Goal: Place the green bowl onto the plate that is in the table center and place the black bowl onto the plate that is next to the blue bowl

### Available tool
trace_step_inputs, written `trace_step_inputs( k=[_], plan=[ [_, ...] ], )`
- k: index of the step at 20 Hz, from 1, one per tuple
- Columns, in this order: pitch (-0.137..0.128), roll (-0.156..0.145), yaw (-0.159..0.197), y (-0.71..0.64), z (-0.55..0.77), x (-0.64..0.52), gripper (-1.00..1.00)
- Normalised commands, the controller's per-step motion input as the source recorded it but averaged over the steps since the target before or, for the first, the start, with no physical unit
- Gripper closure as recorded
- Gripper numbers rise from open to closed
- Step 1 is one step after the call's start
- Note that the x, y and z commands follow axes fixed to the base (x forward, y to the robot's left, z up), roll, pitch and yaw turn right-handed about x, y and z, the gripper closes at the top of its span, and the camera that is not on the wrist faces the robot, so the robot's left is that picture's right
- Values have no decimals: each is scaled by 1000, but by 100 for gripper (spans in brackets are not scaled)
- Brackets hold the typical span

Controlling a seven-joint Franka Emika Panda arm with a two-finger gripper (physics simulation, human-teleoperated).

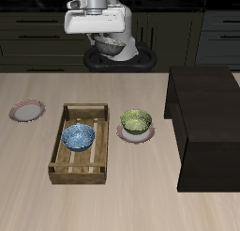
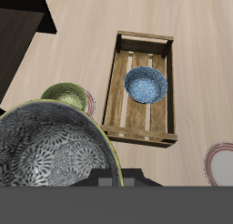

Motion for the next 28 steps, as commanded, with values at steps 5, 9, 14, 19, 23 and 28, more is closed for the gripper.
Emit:
trace_step_inputs(
  k=[5,9,14,19,23,28],
  plan=[
    [8,-43,-37,-547,-64,-140,100],
    [5,-60,-48,-568,-104,-120,100],
    [-7,-18,-1,-340,-94,-218,100],
    [-10,-7,-4,-236,-34,-132,100],
    [-30,-10,-2,-346,88,-135,100],
    [-4,-20,-7,-296,65,18,100]
  ],
)
